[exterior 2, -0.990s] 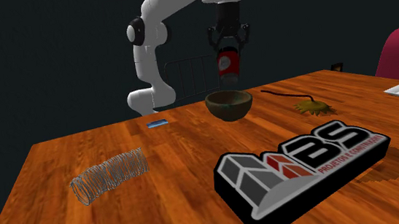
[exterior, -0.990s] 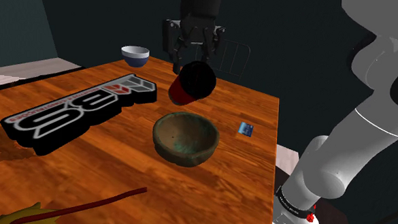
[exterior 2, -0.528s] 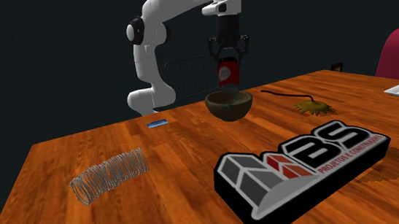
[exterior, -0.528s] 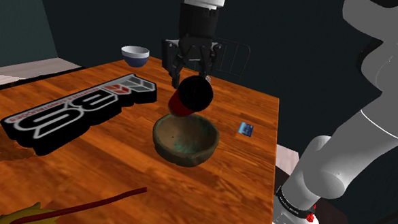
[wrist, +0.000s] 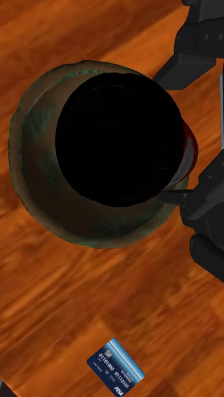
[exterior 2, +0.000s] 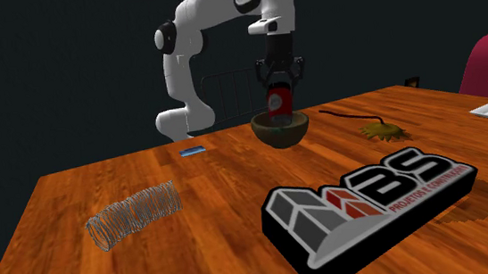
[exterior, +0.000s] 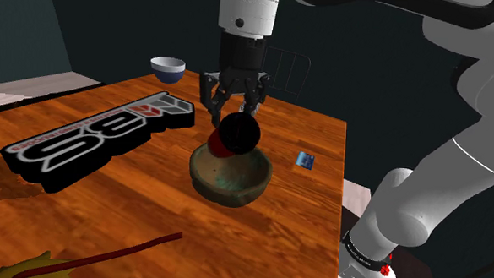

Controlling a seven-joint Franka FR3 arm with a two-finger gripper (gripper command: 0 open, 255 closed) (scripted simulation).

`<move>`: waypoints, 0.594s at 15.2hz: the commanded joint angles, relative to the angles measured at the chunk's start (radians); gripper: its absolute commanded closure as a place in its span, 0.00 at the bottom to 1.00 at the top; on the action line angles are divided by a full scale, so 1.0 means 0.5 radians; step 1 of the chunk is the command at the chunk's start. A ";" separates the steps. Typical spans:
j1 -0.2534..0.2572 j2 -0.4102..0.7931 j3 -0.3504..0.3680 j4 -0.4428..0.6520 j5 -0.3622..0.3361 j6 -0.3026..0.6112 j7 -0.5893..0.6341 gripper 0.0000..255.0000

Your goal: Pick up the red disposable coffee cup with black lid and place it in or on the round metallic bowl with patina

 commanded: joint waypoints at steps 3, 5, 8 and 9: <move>0.000 -0.001 0.001 -0.012 0.000 0.013 0.000 1.00; 0.000 -0.001 0.001 -0.012 0.000 0.013 0.000 1.00; 0.000 -0.001 0.001 -0.012 0.000 0.013 0.000 0.00; 0.000 -0.001 0.001 -0.012 0.000 0.013 0.000 0.00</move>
